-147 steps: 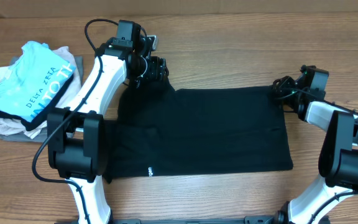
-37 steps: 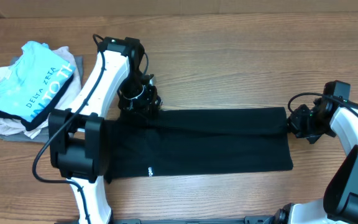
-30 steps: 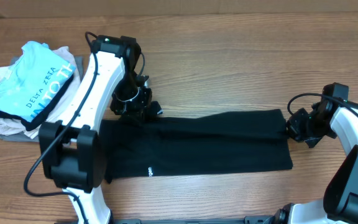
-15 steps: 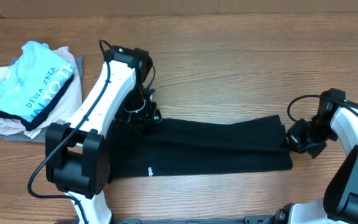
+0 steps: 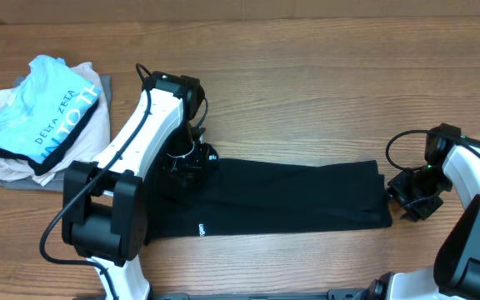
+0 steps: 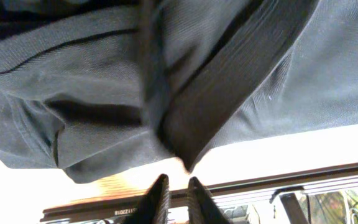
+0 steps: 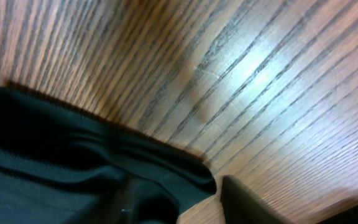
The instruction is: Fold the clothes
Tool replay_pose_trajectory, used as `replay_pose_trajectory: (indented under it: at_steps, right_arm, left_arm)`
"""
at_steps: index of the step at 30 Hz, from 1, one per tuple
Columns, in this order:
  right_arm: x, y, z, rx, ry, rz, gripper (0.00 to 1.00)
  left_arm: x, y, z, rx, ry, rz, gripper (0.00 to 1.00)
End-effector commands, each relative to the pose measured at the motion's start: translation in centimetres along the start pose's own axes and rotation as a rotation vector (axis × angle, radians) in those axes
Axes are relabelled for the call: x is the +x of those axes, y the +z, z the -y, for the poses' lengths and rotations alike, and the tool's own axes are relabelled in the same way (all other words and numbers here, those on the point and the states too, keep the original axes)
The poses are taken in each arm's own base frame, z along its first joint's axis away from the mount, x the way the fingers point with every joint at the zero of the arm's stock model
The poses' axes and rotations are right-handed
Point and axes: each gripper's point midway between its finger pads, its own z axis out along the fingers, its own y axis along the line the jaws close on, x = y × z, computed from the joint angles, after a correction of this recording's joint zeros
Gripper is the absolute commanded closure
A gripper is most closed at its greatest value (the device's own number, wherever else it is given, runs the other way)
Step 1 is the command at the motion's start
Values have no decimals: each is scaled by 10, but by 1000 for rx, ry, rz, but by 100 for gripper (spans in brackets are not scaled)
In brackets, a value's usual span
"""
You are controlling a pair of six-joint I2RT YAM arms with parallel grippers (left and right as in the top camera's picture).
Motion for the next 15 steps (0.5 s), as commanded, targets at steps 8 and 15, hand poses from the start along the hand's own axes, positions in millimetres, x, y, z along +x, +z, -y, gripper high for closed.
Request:
replay_pose_trajectory:
  at_steps: [8, 15]
  right_arm:
    - [-11, -30, -67, -401, -134, 22, 50]
    - [-19, -63, -82, -506, -170, 122, 50]
  left_arm:
    - [-10, -33, -1, 12, -18, 118, 72]
    - [-44, -75, 2, 38, 42, 355, 44]
